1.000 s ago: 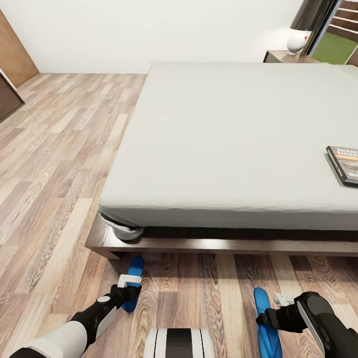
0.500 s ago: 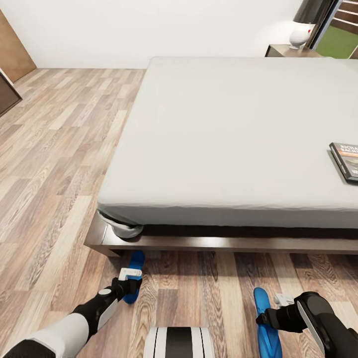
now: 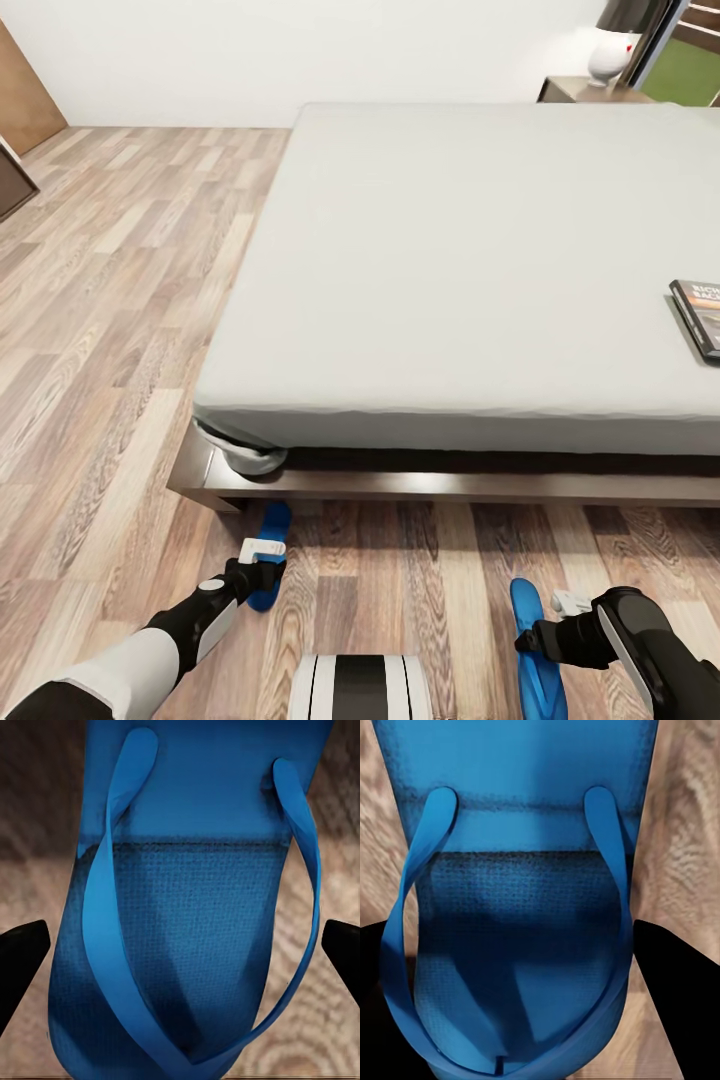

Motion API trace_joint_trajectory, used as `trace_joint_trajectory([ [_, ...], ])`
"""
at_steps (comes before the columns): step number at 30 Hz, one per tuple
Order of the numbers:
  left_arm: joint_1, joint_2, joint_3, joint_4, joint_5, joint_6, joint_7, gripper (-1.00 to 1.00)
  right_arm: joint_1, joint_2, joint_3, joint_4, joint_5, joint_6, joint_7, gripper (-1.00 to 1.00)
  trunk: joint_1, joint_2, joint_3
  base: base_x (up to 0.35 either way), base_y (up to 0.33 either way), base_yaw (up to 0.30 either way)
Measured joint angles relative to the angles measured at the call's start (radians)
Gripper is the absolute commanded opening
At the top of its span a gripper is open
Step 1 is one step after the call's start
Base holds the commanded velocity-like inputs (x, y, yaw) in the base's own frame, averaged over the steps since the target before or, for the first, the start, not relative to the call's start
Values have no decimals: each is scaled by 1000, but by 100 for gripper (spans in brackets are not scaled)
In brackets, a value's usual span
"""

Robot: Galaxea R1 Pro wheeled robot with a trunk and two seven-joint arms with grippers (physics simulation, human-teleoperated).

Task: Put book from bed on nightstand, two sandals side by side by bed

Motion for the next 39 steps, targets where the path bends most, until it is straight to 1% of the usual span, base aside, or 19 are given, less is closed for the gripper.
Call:
trace_joint_trajectory([
  [2,0,0,0,0,0,0,0,-100,0,0,0,0,0,0,0,-100,1,0,-8,0,0,0],
  [11,-1,0,0,-1,0,2,-1,-100,0,0,0,0,-1,0,0,-100,1,-1,-8,0,0,0],
  [18,-15,0,0,-1,0,17,-2,-100,0,0,0,0,-1,0,0,-100,1,-1,-8,0,0,0],
  [22,-20,0,1,-6,0,20,-1,-100,0,0,0,0,0,0,0,-100,2,-2,-23,0,0,0],
  [30,-22,-1,2,-3,1,22,-1,-100,0,0,0,0,-1,0,0,-100,2,-2,-23,0,0,0],
  [34,-25,0,-12,-20,-1,23,6,-100,0,0,0,0,0,0,0,-100,1,-3,-38,0,0,0],
  [39,-25,-1,-10,-18,-3,23,6,-100,0,0,1,0,-1,0,0,-100,-1,-3,-38,0,0,0],
])
